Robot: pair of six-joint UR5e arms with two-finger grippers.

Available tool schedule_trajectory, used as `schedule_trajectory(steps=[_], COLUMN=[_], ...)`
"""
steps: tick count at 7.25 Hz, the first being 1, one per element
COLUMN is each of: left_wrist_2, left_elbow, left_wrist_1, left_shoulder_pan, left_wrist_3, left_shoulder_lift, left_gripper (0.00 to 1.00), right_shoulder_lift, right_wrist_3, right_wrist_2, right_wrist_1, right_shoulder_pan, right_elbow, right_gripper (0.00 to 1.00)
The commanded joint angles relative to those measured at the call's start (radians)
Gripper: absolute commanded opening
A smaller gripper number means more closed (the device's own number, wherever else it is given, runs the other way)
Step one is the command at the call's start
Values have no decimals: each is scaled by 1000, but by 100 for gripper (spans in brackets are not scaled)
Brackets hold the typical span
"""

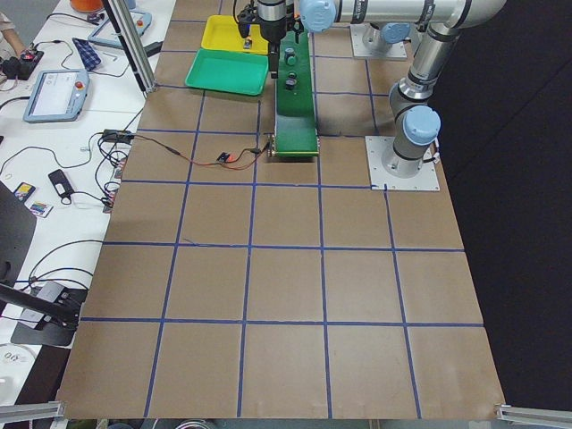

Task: Sort buttons by color to trays
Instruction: 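Carry the green-capped button into the green tray and release it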

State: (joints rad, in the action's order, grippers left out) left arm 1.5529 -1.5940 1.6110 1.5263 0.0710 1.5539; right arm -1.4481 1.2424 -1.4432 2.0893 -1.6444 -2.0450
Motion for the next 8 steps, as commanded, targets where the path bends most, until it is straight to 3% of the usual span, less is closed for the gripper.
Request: schedule_trajectory(steps=[1,2,3,4,8], left_wrist_2=[-2,-2,-2,-4,-8], left_elbow=[-6,-4,-4,-4,-6], left_wrist_1=[0,0,0,0,-36], left_shoulder_pan=[0,0,0,0,0], left_wrist_3=[1,1,1,0,-2], left_shoulder_lift=[-3,-3,-3,-2,3], left_gripper=[100,100,100,100,100], right_shoulder_lift=[24,25,29,29,20], right_wrist_3=[2,2,-9,-14,-15], right_wrist_2=[-3,-5,-6,-2,-3], right_wrist_1=[2,0,-2,-5,-37], right_shoulder_pan=[0,2,2,3,8], right_elbow=[-7,-6,-4,0,11], right_gripper=[100,85,32,0,0])
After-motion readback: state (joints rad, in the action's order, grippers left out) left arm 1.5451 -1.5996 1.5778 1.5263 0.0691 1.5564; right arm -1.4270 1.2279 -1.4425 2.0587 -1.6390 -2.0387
